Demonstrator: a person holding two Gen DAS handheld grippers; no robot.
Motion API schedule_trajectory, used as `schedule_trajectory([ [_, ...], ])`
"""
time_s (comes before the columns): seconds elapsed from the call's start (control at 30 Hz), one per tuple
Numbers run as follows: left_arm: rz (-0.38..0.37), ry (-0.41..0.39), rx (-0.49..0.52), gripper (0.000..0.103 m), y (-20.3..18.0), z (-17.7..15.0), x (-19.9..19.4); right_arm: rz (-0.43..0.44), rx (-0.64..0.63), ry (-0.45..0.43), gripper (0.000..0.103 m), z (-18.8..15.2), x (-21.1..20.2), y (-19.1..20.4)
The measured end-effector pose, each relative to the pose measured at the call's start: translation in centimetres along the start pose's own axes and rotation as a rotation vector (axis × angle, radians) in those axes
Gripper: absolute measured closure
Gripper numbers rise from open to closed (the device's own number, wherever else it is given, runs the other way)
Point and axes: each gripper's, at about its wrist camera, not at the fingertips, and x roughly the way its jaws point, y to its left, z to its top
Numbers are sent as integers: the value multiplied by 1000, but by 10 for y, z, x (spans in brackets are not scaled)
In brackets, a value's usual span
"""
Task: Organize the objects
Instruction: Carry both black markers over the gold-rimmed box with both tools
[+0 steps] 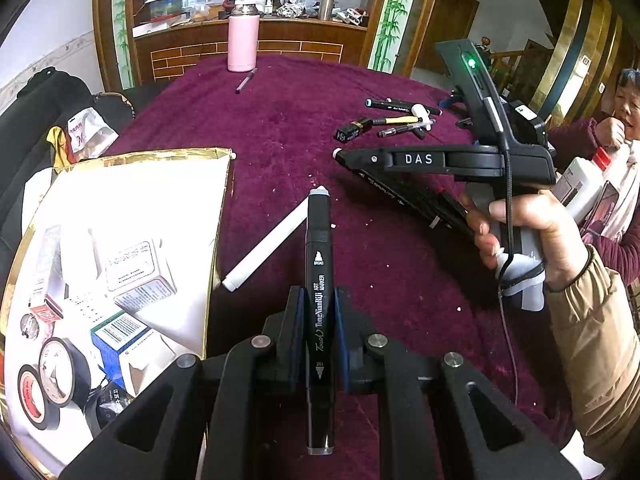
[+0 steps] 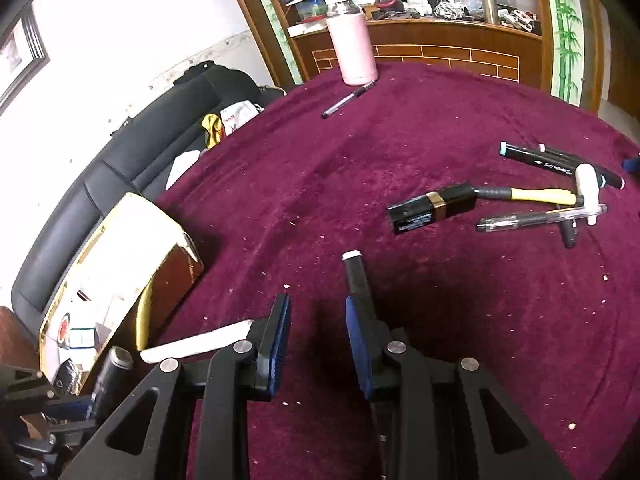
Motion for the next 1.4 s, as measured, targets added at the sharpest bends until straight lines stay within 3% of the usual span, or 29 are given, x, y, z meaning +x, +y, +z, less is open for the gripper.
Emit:
schedule_trajectory([
  [0.23, -13, -1, 2, 88, 1, -1, 1, 0, 5, 19, 72, -2, 5, -4],
  [0.47, -12, -7, -8, 88, 7, -2, -2, -57, -4, 23, 72, 1, 7, -7],
  [0.53, -12, -7, -12, 89, 9, -2, -2, -86, -6, 88, 77, -5, 14, -10],
  [0.67, -17, -14, -21, 89, 10, -1, -2, -127, -75, 64, 77, -19, 10, 1],
  [0.8, -16, -19, -27, 88, 10, -2, -3, -220, -145, 65, 88, -21, 13, 15],
  [0.9, -10, -29, -29, 89, 10, -2, -8, -258, -150, 64, 88, -22, 15, 20],
  [1.03, 9, -49, -25, 88, 13, -2, -17, -183, -100, 11, 88, -23, -3, 31],
  [1.4, 77, -75, -19, 88, 17, -6, -31, -128, -132, -36, 88, -33, -29, 69],
])
